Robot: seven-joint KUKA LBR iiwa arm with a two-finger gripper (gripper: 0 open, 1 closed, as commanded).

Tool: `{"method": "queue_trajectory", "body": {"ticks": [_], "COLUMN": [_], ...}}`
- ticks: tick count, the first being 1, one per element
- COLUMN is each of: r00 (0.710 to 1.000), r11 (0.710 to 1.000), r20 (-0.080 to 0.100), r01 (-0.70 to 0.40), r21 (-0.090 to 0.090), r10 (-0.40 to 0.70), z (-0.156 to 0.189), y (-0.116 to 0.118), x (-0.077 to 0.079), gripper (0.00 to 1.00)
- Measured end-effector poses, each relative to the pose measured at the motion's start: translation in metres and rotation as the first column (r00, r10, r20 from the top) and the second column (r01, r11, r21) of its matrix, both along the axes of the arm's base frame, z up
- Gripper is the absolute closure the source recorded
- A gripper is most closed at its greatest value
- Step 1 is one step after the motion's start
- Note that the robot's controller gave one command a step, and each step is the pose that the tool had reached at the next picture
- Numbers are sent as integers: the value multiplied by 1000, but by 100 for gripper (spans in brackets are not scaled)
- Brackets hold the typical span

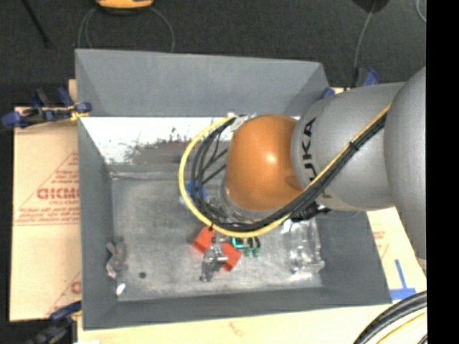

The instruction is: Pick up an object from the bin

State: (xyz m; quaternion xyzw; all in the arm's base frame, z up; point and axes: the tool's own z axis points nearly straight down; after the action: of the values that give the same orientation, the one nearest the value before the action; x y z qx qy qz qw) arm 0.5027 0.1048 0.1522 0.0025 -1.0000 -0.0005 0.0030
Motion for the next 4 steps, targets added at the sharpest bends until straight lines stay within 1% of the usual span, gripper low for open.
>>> {"method": "queue_trajectory", "body": {"ticks": [1, 2, 3, 4], "r00": [960, 928, 997, 988], "r11": [960, 928, 997, 988], "r20": [14, 3, 12, 15], "r01": [281, 372, 79, 154], "r21": [4, 0, -3, 0], "r10": [-281, -372, -79, -154], "z": [-80, -51, -52, -80], "y": [-78, -28, -72, -16], "x": [-3, -31, -14, -16], "gripper": [0, 0, 0, 0]}}
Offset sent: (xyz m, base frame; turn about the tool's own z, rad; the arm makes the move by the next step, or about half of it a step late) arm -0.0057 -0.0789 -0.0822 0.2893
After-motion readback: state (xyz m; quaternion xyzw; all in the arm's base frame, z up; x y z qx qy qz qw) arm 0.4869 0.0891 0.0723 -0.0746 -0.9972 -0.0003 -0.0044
